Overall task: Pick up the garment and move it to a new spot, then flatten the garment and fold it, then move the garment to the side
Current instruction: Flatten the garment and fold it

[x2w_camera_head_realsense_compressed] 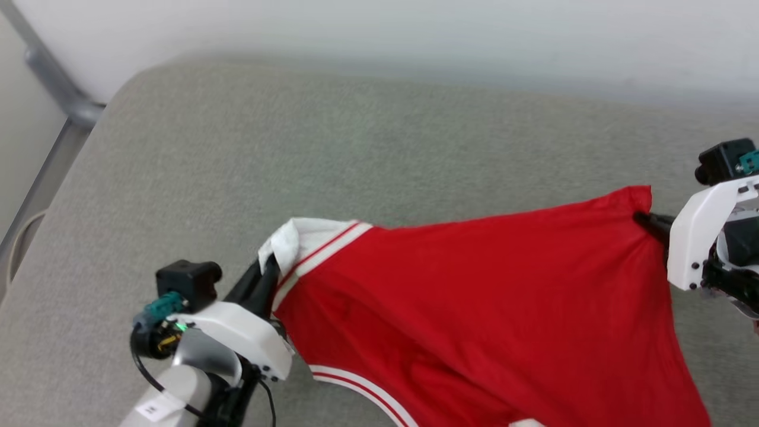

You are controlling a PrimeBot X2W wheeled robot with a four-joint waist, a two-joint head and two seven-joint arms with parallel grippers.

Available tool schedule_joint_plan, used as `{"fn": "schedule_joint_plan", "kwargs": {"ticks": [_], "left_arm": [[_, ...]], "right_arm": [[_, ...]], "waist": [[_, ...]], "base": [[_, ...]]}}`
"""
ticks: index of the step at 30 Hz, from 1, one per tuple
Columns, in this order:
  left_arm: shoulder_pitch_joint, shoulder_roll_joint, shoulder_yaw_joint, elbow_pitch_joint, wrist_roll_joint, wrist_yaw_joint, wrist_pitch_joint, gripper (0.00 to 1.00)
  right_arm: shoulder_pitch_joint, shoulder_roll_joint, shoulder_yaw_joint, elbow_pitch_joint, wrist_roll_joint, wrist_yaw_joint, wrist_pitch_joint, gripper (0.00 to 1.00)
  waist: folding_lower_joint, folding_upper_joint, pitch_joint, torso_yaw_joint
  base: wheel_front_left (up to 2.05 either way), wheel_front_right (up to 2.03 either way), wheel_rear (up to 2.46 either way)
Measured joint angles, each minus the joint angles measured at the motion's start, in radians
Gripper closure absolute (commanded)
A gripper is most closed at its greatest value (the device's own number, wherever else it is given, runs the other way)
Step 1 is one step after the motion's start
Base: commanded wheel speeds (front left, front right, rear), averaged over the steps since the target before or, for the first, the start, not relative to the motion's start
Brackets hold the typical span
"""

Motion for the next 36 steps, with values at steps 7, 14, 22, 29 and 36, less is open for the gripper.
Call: {"fn": "schedule_joint_plan", "kwargs": {"ticks": [7, 14, 22, 29, 36], "left_arm": [[-0.148, 0.05, 0.052, 0.024, 0.005, -0.01, 0.022, 1.0], [-0.384, 0.056, 0.077, 0.146, 0.02, -0.039, 0.023, 1.0], [-0.739, 0.069, 0.11, 0.328, 0.05, -0.089, 0.007, 1.0], [-1.064, 0.094, 0.104, 0.477, 0.116, -0.116, -0.012, 1.0], [-1.281, 0.092, 0.099, 0.595, 0.142, -0.136, -0.029, 1.0]], "right_arm": [[-0.058, 0.047, -0.044, 0.041, -0.081, 0.0, -0.068, 1.0], [-0.184, 0.105, -0.121, 0.087, -0.2, 0.0, -0.149, 1.0], [-0.435, 0.163, -0.256, 0.135, -0.374, 0.001, -0.283, 1.0], [-0.676, 0.201, -0.358, 0.155, -0.498, 0.002, -0.361, 1.0], [-0.852, 0.211, -0.394, 0.193, -0.557, 0.006, -0.404, 1.0]], "waist": [[0.0, -0.0001, -0.048, -0.091], [0.0, 0.0, -0.04, -0.165], [0.0001, -0.0001, 0.047, -0.196], [0.0001, -0.0001, 0.166, -0.206], [0.0002, -0.0001, 0.292, -0.206]], "base": [[0.0, 0.0, 0.0], [0.0, 0.0, 0.0], [0.0, 0.0, 0.0], [0.0, 0.0, 0.0], [0.0, 0.0, 0.0]]}}
